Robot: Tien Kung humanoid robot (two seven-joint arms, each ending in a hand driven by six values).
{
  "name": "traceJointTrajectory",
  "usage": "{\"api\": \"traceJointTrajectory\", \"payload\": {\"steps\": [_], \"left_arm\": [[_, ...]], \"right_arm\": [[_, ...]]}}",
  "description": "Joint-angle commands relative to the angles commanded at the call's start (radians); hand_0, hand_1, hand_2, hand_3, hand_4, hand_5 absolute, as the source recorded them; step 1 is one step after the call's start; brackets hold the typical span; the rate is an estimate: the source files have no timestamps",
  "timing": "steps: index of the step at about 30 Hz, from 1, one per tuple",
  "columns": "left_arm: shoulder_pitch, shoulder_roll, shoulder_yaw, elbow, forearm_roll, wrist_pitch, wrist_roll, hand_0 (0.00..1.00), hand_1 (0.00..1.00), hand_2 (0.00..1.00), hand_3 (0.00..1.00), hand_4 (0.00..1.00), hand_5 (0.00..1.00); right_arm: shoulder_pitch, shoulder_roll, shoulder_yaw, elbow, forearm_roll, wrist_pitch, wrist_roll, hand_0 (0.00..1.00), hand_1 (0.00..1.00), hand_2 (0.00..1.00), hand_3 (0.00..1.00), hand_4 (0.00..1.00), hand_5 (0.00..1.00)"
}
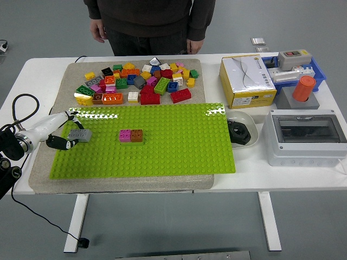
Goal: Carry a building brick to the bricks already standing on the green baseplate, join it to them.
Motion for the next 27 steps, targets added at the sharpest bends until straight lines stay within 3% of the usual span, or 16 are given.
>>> {"api": "traceJointTrajectory", "payload": {"steps": [8,27], "left_arm": [[0.001,-0.029,-0.009,0.018,0.028,-0.01,0.014,0.945,0.998,0.974,0.425,0.73,0.002],[-0.026,-0.063,-0.023,-0.055,0.066,-0.093,0.116,0.944,0.998,0.979,0.424,0.698,0.002]], "right_arm": [[0.003,-0.001,0.005,0.001,-0.008,0.0,0.0,0.658,0.647,0.769,0.844,0.812,0.998],[0.004,-0.004,0.004,0.003,-0.007,-0.002,0.002,0.656,0.645,0.769,0.84,0.814,0.998]]}}
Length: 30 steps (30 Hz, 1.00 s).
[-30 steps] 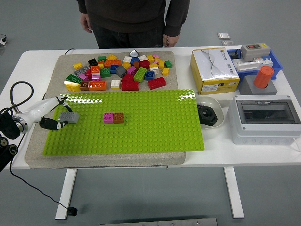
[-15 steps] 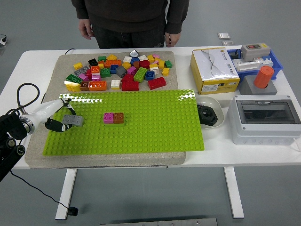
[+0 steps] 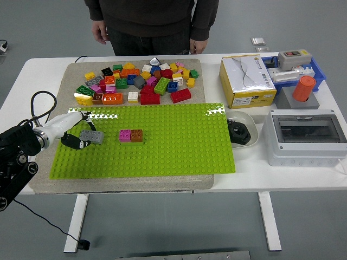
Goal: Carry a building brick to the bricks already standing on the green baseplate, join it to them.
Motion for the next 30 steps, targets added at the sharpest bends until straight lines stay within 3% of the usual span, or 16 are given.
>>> {"api": "traceJointTrajectory", "payload": {"steps": [5,10,19,30], "left_arm": [[-0.007,-0.009,-0.008,-0.023,-0.018,-0.031,0.034,0.962,0.998,0.983,0.424,0.702,0.002],[0.001,-0.035,-0.049,-0.04,-0.014,-0.065,0.077,0.966,0.998,0.988,0.422,0.707,0.002],[0.021,-0.103,-0.126,-0.055,0.02,-0.1,0.129,0.973,0.998,0.989,0.422,0.712,0.002],[0.039,-0.136,-0.169,-0.053,0.037,-0.149,0.185,0.974,0.998,0.989,0.417,0.723,0.002]], "right_arm": [[0.001,-0.001,0.0,0.0,0.001,0.0,0.0,0.656,0.645,0.768,0.84,0.815,0.998],[0.0,-0.001,0.002,0.0,0.0,-0.001,0.001,0.656,0.644,0.766,0.841,0.815,0.998],[-0.004,-0.003,0.01,0.001,-0.005,-0.001,0.003,0.656,0.644,0.763,0.84,0.815,0.998],[-0.006,-0.003,0.019,0.001,-0.013,-0.001,0.004,0.655,0.643,0.762,0.837,0.816,0.998]]}}
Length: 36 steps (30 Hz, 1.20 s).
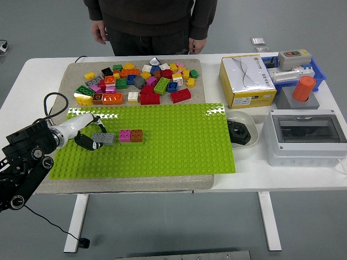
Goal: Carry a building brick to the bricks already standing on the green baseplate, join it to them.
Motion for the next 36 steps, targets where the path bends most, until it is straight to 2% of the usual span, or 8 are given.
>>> {"api": "traceJointTrajectory", "payload": {"steps": [6,16,29,36], "left_arm": [[0.0,-0.016,-0.013,0.004,0.003,-0.007,0.008,0.979,0.998,0.99,0.418,0.725,0.002],[0.001,-0.028,-0.012,0.01,0.005,-0.008,0.01,0.979,0.998,0.99,0.42,0.741,0.002],[0.007,-0.05,-0.022,0.019,0.003,0.015,-0.008,0.974,0.998,0.985,0.423,0.742,0.002],[0.01,-0.054,-0.03,0.029,0.007,0.014,-0.006,0.973,0.998,0.98,0.422,0.745,0.002]], "right_arm": [[-0.001,0.0,0.004,0.0,-0.007,0.0,0.0,0.655,0.644,0.761,0.836,0.817,0.998],[-0.001,0.0,0.007,-0.001,-0.01,0.001,0.0,0.656,0.643,0.76,0.835,0.818,0.998],[-0.001,0.001,0.007,-0.002,-0.009,0.001,0.0,0.656,0.642,0.759,0.834,0.82,0.998],[-0.002,0.002,0.006,-0.002,-0.008,0.0,0.001,0.656,0.643,0.757,0.832,0.819,0.995]]}}
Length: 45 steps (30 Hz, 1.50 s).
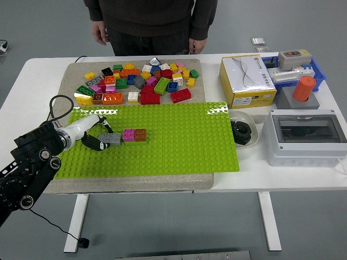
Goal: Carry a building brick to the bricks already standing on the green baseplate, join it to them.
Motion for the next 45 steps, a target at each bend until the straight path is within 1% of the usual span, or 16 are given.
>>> {"api": "traceJointTrajectory", "payload": {"steps": [10,31,45], "left_arm": [[-0.003,0.004,-0.015,-0.004,0.004,0.001,-0.002,0.971,0.998,0.977,0.42,0.745,0.002],[-0.001,-0.012,-0.044,-0.013,0.0,0.0,-0.001,0.965,0.998,0.966,0.418,0.744,0.002],[-0.001,-0.014,-0.031,-0.007,-0.008,-0.006,0.003,0.964,0.998,0.962,0.418,0.749,0.002]], "right_arm": [[-0.002,0.001,-0.005,-0.001,0.004,0.0,0.0,0.655,0.642,0.756,0.832,0.821,0.995],[-0.006,0.007,-0.012,-0.006,0.005,0.001,0.0,0.654,0.641,0.755,0.831,0.823,0.996],[-0.004,0.008,-0.003,-0.006,-0.002,0.001,0.0,0.654,0.641,0.755,0.831,0.822,0.997]]}}
